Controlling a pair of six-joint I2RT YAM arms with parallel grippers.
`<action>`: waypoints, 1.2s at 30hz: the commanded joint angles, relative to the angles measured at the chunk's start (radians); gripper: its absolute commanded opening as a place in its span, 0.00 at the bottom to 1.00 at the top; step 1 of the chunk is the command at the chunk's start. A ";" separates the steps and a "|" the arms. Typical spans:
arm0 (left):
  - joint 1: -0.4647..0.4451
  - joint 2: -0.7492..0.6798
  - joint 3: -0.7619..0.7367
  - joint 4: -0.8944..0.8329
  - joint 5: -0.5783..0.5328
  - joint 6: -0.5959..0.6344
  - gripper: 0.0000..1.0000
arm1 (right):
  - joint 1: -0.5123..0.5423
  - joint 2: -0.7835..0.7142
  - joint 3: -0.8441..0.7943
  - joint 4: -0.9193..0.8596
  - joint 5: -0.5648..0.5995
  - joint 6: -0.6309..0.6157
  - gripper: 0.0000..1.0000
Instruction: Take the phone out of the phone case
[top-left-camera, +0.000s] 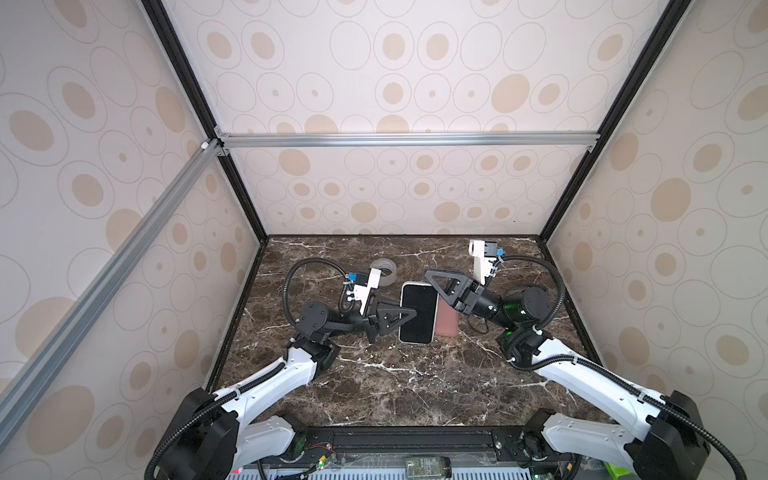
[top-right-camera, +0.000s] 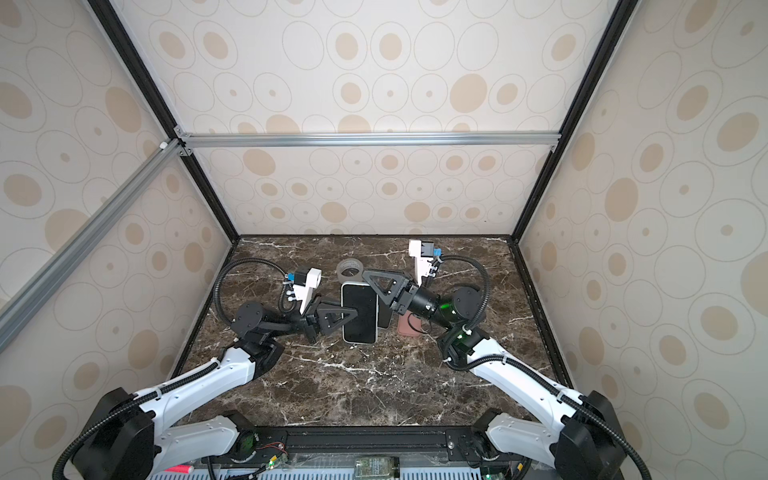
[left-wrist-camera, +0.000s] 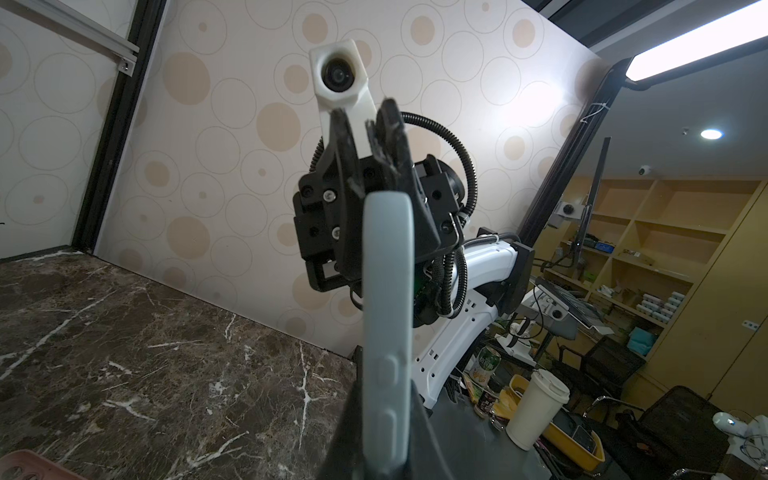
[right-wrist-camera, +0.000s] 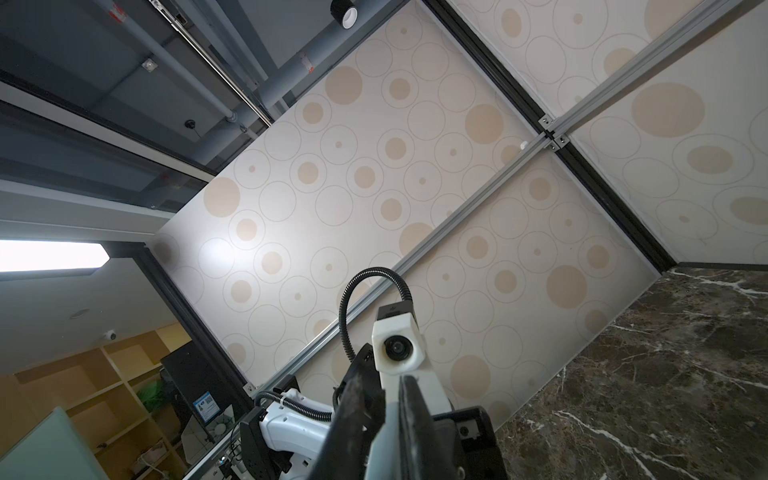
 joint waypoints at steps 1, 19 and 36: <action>-0.009 -0.027 0.044 0.066 0.005 0.016 0.00 | 0.018 0.003 -0.008 0.011 -0.006 0.050 0.13; -0.010 -0.032 0.173 -0.199 0.022 0.272 0.00 | 0.059 -0.002 0.033 -0.027 -0.017 0.092 0.00; -0.009 0.042 0.490 -0.564 0.112 0.560 0.00 | 0.085 -0.019 0.092 -0.117 -0.043 0.130 0.00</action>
